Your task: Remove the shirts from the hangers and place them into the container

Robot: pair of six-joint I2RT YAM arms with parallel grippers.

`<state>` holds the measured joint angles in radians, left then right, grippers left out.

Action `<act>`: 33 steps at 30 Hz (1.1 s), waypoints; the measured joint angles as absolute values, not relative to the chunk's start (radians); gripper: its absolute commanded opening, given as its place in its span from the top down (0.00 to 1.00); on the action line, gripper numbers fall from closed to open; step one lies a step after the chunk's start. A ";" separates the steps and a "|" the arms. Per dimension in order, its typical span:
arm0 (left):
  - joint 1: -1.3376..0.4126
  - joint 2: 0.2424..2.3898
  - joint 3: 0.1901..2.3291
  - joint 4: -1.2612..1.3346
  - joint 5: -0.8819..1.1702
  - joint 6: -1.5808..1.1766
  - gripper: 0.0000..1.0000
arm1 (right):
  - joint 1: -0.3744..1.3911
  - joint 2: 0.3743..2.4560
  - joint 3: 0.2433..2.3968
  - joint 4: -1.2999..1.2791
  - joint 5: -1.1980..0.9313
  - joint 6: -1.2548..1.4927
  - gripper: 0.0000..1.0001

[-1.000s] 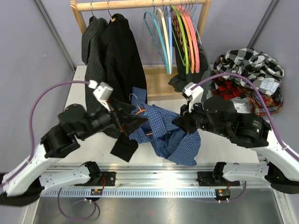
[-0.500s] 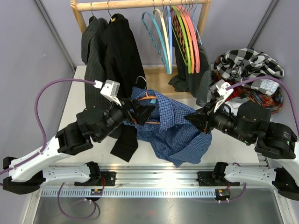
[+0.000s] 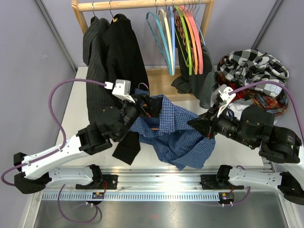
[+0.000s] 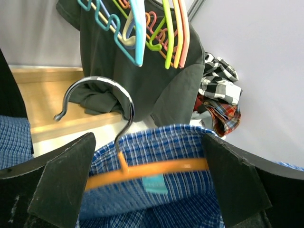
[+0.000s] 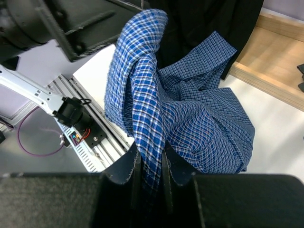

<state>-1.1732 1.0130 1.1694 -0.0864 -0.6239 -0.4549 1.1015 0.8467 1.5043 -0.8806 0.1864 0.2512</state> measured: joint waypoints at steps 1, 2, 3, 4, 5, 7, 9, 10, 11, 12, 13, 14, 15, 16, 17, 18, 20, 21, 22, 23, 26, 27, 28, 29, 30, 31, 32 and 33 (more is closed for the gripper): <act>-1.172 1.026 1.169 -0.072 -0.625 -0.453 0.01 | 1.102 0.842 1.504 -0.881 0.183 0.251 1.00; -1.170 1.035 1.169 -0.060 -0.625 -0.454 0.01 | 1.102 0.838 1.504 -0.881 0.179 0.251 1.00; -1.163 1.046 1.169 -0.050 -0.622 -0.456 0.01 | 1.102 0.834 1.504 -0.881 0.175 0.251 1.00; -1.153 1.058 1.169 -0.042 -0.618 -0.461 0.03 | 1.102 0.830 1.504 -0.881 0.171 0.251 1.00; -1.147 1.065 1.169 -0.037 -0.616 -0.466 0.05 | 1.102 0.826 1.504 -0.883 0.169 0.251 1.00; -1.131 1.076 1.169 -0.027 -0.612 -0.481 0.22 | 1.102 0.818 1.504 -0.886 0.165 0.251 1.00; -1.119 1.081 1.169 -0.025 -0.612 -0.501 0.53 | 1.102 0.809 1.504 -0.888 0.163 0.251 1.00; -1.117 1.082 1.169 -0.022 -0.609 -0.511 0.73 | 1.102 0.805 1.504 -0.888 0.163 0.251 1.00; -1.113 1.084 1.169 -0.019 -0.608 -0.517 1.00 | 1.102 0.802 1.504 -0.888 0.163 0.251 1.00; -1.113 1.085 1.170 -0.012 -0.588 -0.525 1.00 | 1.102 0.801 1.504 -0.886 0.163 0.252 1.00; -1.117 1.087 1.171 -0.020 -0.594 -0.514 1.00 | 1.102 0.801 1.505 -0.889 0.164 0.252 1.00; -1.118 1.089 1.171 -0.029 -0.584 -0.510 1.00 | 1.102 0.800 1.505 -0.895 0.166 0.253 1.00; -1.117 1.093 1.171 -0.032 -0.575 -0.509 1.00 | 1.102 0.799 1.505 -0.902 0.168 0.254 1.00; -1.115 1.096 1.171 -0.036 -0.575 -0.509 1.00 | 1.102 0.799 1.505 -0.907 0.173 0.256 1.00; -1.115 1.098 1.171 -0.041 -0.571 -0.510 1.00 | 1.102 0.799 1.505 -0.913 0.175 0.257 1.00; -1.115 1.100 1.171 -0.044 -0.568 -0.511 1.00 | 1.102 0.799 1.505 -0.918 0.178 0.258 1.00; -1.114 1.104 1.177 -0.054 -0.567 -0.508 1.00 | 1.102 0.801 1.505 -0.923 0.182 0.259 0.98; -1.114 1.109 1.187 -0.064 -0.570 -0.504 1.00 | 1.102 0.802 1.506 -0.926 0.184 0.259 0.73; -1.113 1.117 1.206 -0.076 -0.575 -0.493 1.00 | 1.102 0.805 1.510 -0.927 0.188 0.260 0.57; -1.112 1.126 1.225 -0.088 -0.581 -0.480 1.00 | 1.102 0.809 1.516 -0.925 0.191 0.268 0.47; -1.093 1.174 1.345 -0.146 -0.606 -0.409 1.00 | 1.102 0.826 1.534 -0.908 0.192 0.272 0.16; -1.082 1.194 1.396 -0.159 -0.617 -0.379 1.00 | 1.102 0.829 1.535 -0.905 0.192 0.270 0.13; -1.066 1.208 1.445 -0.176 -0.628 -0.347 1.00 | 1.102 0.831 1.535 -0.905 0.192 0.268 0.11; -1.046 1.220 1.496 -0.197 -0.633 -0.317 1.00 | 1.102 0.833 1.535 -0.904 0.193 0.270 0.10; -1.032 1.225 1.531 -0.205 -0.636 -0.294 1.00 | 1.102 0.833 1.535 -0.904 0.193 0.270 0.10; -1.013 1.227 1.567 -0.216 -0.643 -0.270 1.00 | 1.102 0.833 1.535 -0.904 0.193 0.270 0.11; -0.992 1.225 1.598 -0.226 -0.653 -0.252 1.00 | 1.102 0.830 1.534 -0.904 0.193 0.270 0.19; -0.974 1.221 1.621 -0.232 -0.662 -0.235 1.00 | 1.102 0.826 1.534 -0.902 0.193 0.270 0.33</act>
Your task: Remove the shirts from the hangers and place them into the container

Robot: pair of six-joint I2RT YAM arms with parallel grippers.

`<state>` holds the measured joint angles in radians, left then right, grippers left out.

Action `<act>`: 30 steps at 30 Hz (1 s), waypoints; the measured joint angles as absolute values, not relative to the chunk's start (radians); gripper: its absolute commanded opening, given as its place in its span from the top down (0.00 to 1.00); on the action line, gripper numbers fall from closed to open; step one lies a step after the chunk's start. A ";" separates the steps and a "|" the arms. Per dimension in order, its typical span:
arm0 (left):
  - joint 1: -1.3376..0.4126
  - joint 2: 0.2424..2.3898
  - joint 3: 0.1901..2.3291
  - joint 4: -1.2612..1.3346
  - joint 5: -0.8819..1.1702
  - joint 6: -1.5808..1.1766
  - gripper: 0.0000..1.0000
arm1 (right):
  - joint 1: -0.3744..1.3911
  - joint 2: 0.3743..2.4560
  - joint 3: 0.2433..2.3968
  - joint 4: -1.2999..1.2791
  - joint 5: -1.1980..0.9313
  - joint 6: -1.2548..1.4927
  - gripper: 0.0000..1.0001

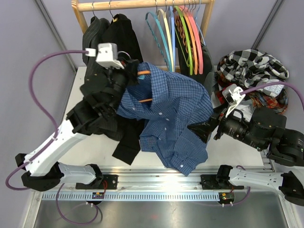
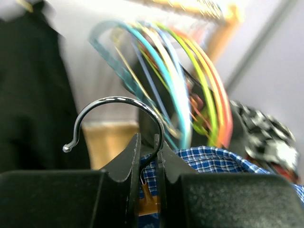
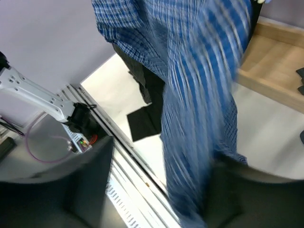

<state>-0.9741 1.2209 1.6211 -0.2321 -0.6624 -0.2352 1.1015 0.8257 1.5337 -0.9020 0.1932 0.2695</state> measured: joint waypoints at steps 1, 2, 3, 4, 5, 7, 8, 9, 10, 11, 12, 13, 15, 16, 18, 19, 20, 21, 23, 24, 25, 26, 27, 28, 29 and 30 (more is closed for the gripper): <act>-0.958 1.213 1.637 -0.239 -0.669 -0.220 1.00 | 1.102 0.820 1.533 -0.900 0.194 0.266 0.54; -0.945 1.201 1.642 -0.245 -0.677 -0.209 1.00 | 1.102 0.815 1.531 -0.899 0.195 0.265 0.74; -0.939 1.187 1.642 -0.255 -0.683 -0.206 1.00 | 1.102 0.807 1.529 -0.896 0.200 0.263 1.00; -0.935 1.173 1.642 -0.266 -0.686 -0.204 1.00 | 1.102 0.799 1.525 -0.895 0.210 0.270 1.00; -0.934 1.159 1.641 -0.279 -0.687 -0.205 1.00 | 1.102 0.792 1.523 -0.895 0.224 0.276 1.00; -0.934 1.126 1.623 -0.299 -0.685 -0.214 1.00 | 1.102 0.781 1.520 -0.896 0.252 0.280 1.00; -0.934 1.111 1.609 -0.308 -0.684 -0.221 1.00 | 1.103 0.777 1.520 -0.897 0.264 0.280 1.00; -0.934 1.089 1.584 -0.315 -0.680 -0.233 1.00 | 1.103 0.773 1.519 -0.897 0.282 0.280 1.00; -0.934 1.062 1.547 -0.322 -0.677 -0.249 1.00 | 1.103 0.768 1.518 -0.897 0.299 0.280 1.00; -0.934 1.036 1.510 -0.340 -0.673 -0.265 1.00 | 1.103 0.761 1.517 -0.901 0.320 0.280 1.00; -0.934 1.011 1.474 -0.360 -0.670 -0.281 1.00 | 1.103 0.753 1.517 -0.907 0.344 0.281 1.00; -0.934 0.987 1.436 -0.375 -0.668 -0.296 1.00 | 1.103 0.743 1.517 -0.912 0.371 0.280 1.00; -0.936 0.942 1.364 -0.418 -0.664 -0.331 1.00 | 1.105 0.714 1.517 -0.917 0.421 0.281 1.00; -0.937 0.926 1.337 -0.429 -0.663 -0.344 1.00 | 1.106 0.697 1.517 -0.919 0.452 0.281 1.00; -0.938 0.891 1.281 -0.464 -0.666 -0.377 1.00 | 1.107 0.648 1.511 -0.915 0.512 0.279 1.00; -0.939 0.875 1.258 -0.479 -0.667 -0.394 1.00 | 1.109 0.622 1.504 -0.908 0.542 0.277 1.00; -0.942 0.857 1.237 -0.491 -0.669 -0.406 1.00 | 1.111 0.596 1.497 -0.902 0.572 0.274 1.00; -0.944 0.840 1.217 -0.506 -0.673 -0.421 1.00 | 1.112 0.567 1.490 -0.893 0.611 0.270 1.00; -0.948 0.799 1.180 -0.514 -0.677 -0.464 1.00 | 1.114 0.519 1.483 -0.885 0.679 0.264 1.00; -0.950 0.777 1.166 -0.519 -0.681 -0.482 1.00 | 1.115 0.501 1.482 -0.878 0.723 0.258 1.00; -0.951 0.760 1.158 -0.525 -0.682 -0.496 1.00 | 1.115 0.492 1.482 -0.874 0.755 0.255 1.00; -0.952 0.736 1.150 -0.524 -0.682 -0.510 1.00 | 1.116 0.489 1.482 -0.871 0.798 0.253 1.00; -0.953 0.712 1.142 -0.520 -0.682 -0.524 1.00 | 1.118 0.494 1.482 -0.867 0.841 0.251 1.00; -0.955 0.688 1.135 -0.519 -0.682 -0.534 1.00 | 1.119 0.505 1.482 -0.865 0.884 0.251 1.00; -0.955 0.664 1.129 -0.519 -0.683 -0.540 1.00 | 1.120 0.524 1.482 -0.865 0.935 0.250 1.00; -0.955 0.640 1.124 -0.521 -0.690 -0.542 1.00 | 1.120 0.542 1.482 -0.863 0.971 0.250 1.00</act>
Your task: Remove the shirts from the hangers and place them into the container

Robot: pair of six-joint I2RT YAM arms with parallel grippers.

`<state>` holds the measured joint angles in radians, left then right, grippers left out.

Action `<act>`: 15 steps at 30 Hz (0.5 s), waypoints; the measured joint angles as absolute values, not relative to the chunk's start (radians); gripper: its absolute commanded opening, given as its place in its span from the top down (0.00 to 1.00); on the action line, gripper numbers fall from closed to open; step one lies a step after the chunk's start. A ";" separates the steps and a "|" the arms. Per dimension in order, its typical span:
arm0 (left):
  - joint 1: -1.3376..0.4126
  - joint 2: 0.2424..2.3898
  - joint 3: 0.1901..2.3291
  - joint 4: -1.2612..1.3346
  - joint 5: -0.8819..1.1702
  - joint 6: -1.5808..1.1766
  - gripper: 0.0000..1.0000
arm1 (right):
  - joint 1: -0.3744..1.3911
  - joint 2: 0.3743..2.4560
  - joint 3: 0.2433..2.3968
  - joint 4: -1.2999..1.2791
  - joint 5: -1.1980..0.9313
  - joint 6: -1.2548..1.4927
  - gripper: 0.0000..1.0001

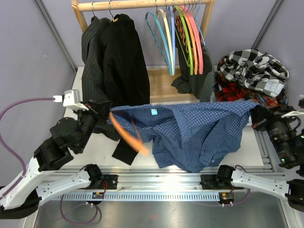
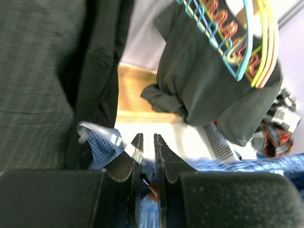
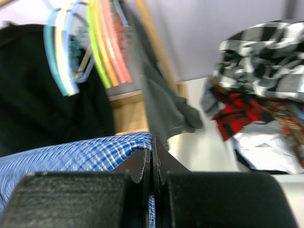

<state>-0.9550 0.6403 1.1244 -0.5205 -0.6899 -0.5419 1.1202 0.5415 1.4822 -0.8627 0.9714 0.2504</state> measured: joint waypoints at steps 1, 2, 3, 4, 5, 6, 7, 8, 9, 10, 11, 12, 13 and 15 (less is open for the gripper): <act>-0.955 0.623 1.120 -0.522 -0.696 -0.542 1.00 | 1.120 0.564 1.482 -0.860 1.014 0.251 1.00; -0.955 0.607 1.115 -0.522 -0.703 -0.542 1.00 | 1.120 0.589 1.482 -0.859 1.044 0.250 1.00; -0.954 0.590 1.114 -0.524 -0.715 -0.542 1.00 | 1.121 0.614 1.482 -0.859 1.061 0.250 1.00; -0.953 0.580 1.114 -0.521 -0.725 -0.541 1.00 | 1.121 0.638 1.483 -0.864 1.066 0.253 1.00; -0.952 0.575 1.114 -0.520 -0.731 -0.540 1.00 | 1.121 0.661 1.484 -0.873 1.066 0.259 1.00; -0.948 0.572 1.114 -0.519 -0.739 -0.537 1.00 | 1.120 0.694 1.493 -0.898 1.061 0.271 1.00; -0.944 0.573 1.113 -0.518 -0.740 -0.532 1.00 | 1.119 0.731 1.503 -0.918 1.055 0.285 1.00; -0.939 0.579 1.112 -0.514 -0.739 -0.529 1.00 | 1.119 0.770 1.505 -0.934 1.049 0.299 1.00; -0.937 0.590 1.112 -0.511 -0.735 -0.529 1.00 | 1.117 0.812 1.507 -0.951 1.031 0.314 1.00; -0.934 0.607 1.113 -0.502 -0.719 -0.532 1.00 | 1.115 0.857 1.500 -0.959 1.010 0.329 1.00; -0.931 0.633 1.122 -0.494 -0.699 -0.537 1.00 | 1.114 0.902 1.484 -0.963 0.984 0.343 1.00; -0.930 0.669 1.140 -0.492 -0.670 -0.553 1.00 | 1.114 0.944 1.464 -0.966 0.957 0.357 1.00; -0.930 0.712 1.163 -0.488 -0.632 -0.572 1.00 | 1.114 0.982 1.437 -0.963 0.934 0.369 1.00; -0.930 0.807 1.234 -0.485 -0.536 -0.617 1.00 | 1.114 1.056 1.361 -0.949 0.894 0.396 1.00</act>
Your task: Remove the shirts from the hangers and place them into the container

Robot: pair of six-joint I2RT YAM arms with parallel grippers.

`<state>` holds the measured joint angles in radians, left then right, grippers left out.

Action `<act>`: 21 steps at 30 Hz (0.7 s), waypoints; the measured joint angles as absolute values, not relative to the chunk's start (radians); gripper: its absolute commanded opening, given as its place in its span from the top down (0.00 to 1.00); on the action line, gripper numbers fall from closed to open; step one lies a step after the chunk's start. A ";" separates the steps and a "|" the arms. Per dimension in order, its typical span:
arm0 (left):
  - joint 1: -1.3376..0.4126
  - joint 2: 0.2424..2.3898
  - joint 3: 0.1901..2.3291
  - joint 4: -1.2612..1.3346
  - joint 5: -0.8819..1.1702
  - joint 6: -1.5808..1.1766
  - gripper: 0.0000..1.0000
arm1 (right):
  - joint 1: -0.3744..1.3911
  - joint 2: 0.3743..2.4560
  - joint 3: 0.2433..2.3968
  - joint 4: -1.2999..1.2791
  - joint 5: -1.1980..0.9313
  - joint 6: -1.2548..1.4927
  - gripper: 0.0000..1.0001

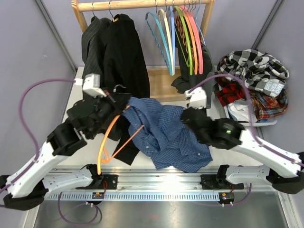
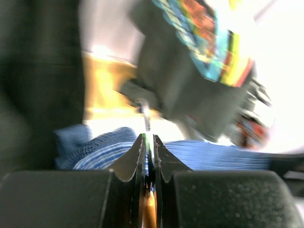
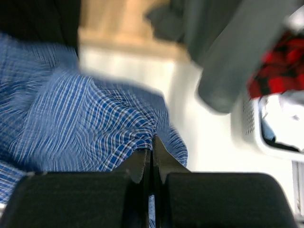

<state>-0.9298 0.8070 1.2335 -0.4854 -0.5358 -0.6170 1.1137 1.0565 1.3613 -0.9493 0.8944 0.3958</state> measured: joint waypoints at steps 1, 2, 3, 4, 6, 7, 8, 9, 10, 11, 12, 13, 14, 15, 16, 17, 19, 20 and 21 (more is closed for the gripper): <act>-0.931 0.844 1.260 -0.479 -0.495 -0.635 1.00 | 1.114 1.083 1.330 -0.949 0.883 0.405 1.00; -0.934 0.893 1.295 -0.475 -0.439 -0.668 1.00 | 1.114 1.116 1.288 -0.948 0.870 0.421 1.00; -0.939 0.919 1.312 -0.469 -0.404 -0.689 1.00 | 1.114 1.134 1.264 -0.949 0.864 0.430 1.00; -0.944 0.940 1.324 -0.461 -0.364 -0.714 1.00 | 1.113 1.154 1.239 -0.948 0.854 0.445 1.00; -0.952 0.955 1.336 -0.463 -0.299 -0.767 1.00 | 1.113 1.186 1.211 -0.946 0.847 0.467 1.00; -0.955 0.956 1.345 -0.475 -0.273 -0.789 1.00 | 1.113 1.202 1.203 -0.944 0.847 0.479 1.00; -0.956 0.955 1.356 -0.482 -0.254 -0.805 1.00 | 1.113 1.220 1.202 -0.944 0.852 0.492 1.00; -0.956 0.957 1.385 -0.509 -0.234 -0.821 1.00 | 1.113 1.241 1.202 -0.944 0.862 0.509 1.00; -0.956 0.958 1.407 -0.527 -0.224 -0.827 1.00 | 1.113 1.265 1.202 -0.948 0.876 0.529 1.00; -0.955 0.958 1.443 -0.559 -0.217 -0.832 1.00 | 1.113 1.284 1.203 -0.953 0.892 0.548 1.00; -0.955 0.962 1.487 -0.604 -0.213 -0.830 1.00 | 1.113 1.310 1.205 -0.963 0.910 0.577 1.00; -0.956 0.964 1.530 -0.651 -0.210 -0.828 1.00 | 1.113 1.336 1.208 -0.977 0.928 0.604 1.00; -0.956 0.964 1.563 -0.696 -0.206 -0.821 1.00 | 1.112 1.360 1.212 -0.995 0.941 0.631 1.00; -0.955 0.961 1.595 -0.751 -0.204 -0.812 1.00 | 1.111 1.382 1.219 -1.017 0.956 0.659 1.00; -0.955 0.958 1.621 -0.809 -0.198 -0.805 1.00 | 1.111 1.398 1.223 -1.036 0.966 0.686 1.00; -0.955 0.952 1.644 -0.871 -0.186 -0.796 1.00 | 1.108 1.415 1.225 -1.058 0.978 0.717 1.00; -0.955 0.946 1.678 -0.965 -0.161 -0.786 1.00 | 1.102 1.429 1.225 -1.087 0.983 0.757 1.00; -0.956 0.942 1.697 -1.013 -0.140 -0.786 1.00 | 1.094 1.435 1.224 -1.100 0.984 0.777 1.00; -0.956 0.937 1.717 -1.061 -0.124 -0.787 1.00 | 1.086 1.438 1.221 -1.106 0.985 0.796 1.00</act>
<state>-0.9558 0.9367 1.7172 -1.0607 -0.1242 -0.7868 1.0859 1.4376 1.2209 -1.1061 0.9848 0.7963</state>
